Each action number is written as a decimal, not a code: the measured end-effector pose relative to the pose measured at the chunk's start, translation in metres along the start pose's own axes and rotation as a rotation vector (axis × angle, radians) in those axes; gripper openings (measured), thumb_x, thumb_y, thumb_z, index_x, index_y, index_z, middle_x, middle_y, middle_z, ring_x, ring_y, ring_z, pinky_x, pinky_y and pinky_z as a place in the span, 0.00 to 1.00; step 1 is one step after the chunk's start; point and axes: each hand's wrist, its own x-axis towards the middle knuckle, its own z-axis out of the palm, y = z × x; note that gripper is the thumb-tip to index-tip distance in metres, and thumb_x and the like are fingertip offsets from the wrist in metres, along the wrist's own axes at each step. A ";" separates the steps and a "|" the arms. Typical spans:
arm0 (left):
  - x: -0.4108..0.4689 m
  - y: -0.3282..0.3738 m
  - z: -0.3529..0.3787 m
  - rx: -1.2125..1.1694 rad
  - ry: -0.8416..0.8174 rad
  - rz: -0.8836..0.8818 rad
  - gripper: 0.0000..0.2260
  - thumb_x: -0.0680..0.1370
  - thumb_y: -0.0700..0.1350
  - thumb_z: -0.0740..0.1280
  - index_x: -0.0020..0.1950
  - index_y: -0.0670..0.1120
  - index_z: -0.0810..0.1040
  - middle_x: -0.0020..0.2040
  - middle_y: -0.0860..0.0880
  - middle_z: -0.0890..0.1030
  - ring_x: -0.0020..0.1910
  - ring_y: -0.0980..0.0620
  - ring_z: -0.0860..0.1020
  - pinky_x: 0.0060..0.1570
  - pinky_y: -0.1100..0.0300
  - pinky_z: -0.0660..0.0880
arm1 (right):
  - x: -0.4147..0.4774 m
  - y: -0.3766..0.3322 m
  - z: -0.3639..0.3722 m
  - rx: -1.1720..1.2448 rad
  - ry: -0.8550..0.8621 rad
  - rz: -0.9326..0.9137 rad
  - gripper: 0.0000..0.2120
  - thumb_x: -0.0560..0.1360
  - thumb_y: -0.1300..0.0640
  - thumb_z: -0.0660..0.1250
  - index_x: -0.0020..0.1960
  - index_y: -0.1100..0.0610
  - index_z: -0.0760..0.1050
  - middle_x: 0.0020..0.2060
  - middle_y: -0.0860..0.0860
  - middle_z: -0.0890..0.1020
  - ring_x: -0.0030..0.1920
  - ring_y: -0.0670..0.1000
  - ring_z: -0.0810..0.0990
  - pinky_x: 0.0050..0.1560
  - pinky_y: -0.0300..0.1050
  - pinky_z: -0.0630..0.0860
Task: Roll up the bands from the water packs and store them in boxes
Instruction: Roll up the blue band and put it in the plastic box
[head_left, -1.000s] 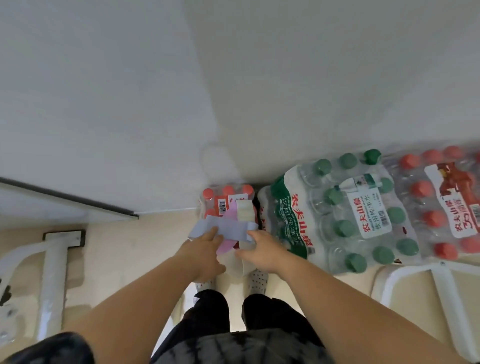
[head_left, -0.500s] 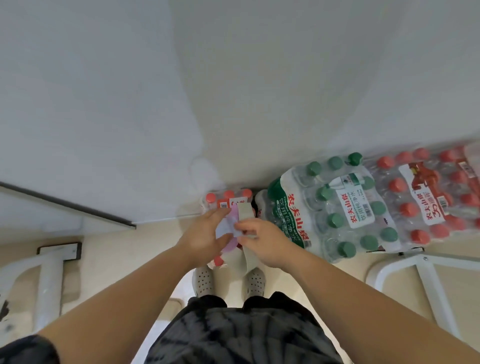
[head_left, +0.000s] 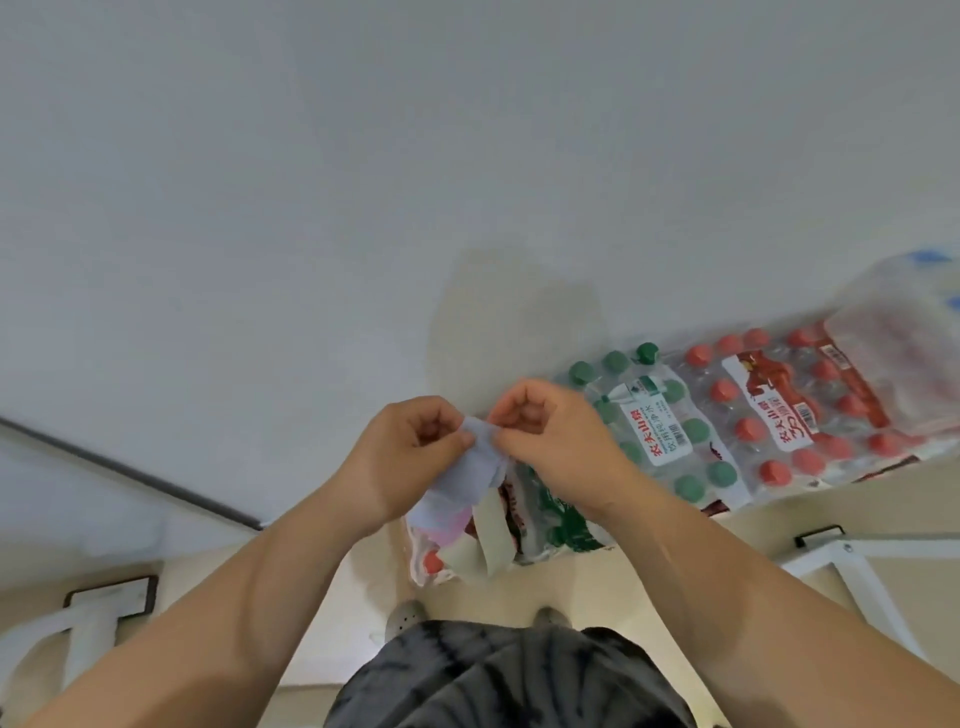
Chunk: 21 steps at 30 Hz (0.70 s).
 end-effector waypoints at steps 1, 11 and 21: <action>-0.001 0.011 0.005 -0.059 -0.010 0.009 0.08 0.79 0.39 0.69 0.39 0.45 0.79 0.34 0.46 0.79 0.34 0.51 0.75 0.35 0.56 0.71 | -0.003 -0.005 -0.009 0.050 0.017 -0.007 0.09 0.73 0.69 0.71 0.48 0.57 0.79 0.41 0.53 0.85 0.42 0.49 0.82 0.51 0.48 0.80; -0.007 0.097 0.098 -0.259 0.052 0.140 0.10 0.77 0.37 0.70 0.38 0.46 0.76 0.33 0.43 0.76 0.30 0.49 0.73 0.29 0.61 0.71 | -0.034 -0.022 -0.115 0.274 -0.015 -0.029 0.04 0.74 0.65 0.73 0.48 0.64 0.81 0.39 0.62 0.84 0.38 0.53 0.82 0.43 0.48 0.81; -0.030 0.147 0.201 -0.257 0.215 0.194 0.01 0.73 0.40 0.71 0.42 0.43 0.82 0.32 0.46 0.79 0.26 0.53 0.73 0.26 0.63 0.69 | -0.089 -0.026 -0.220 0.274 -0.167 -0.150 0.05 0.74 0.64 0.73 0.41 0.59 0.80 0.32 0.58 0.82 0.31 0.53 0.79 0.33 0.45 0.79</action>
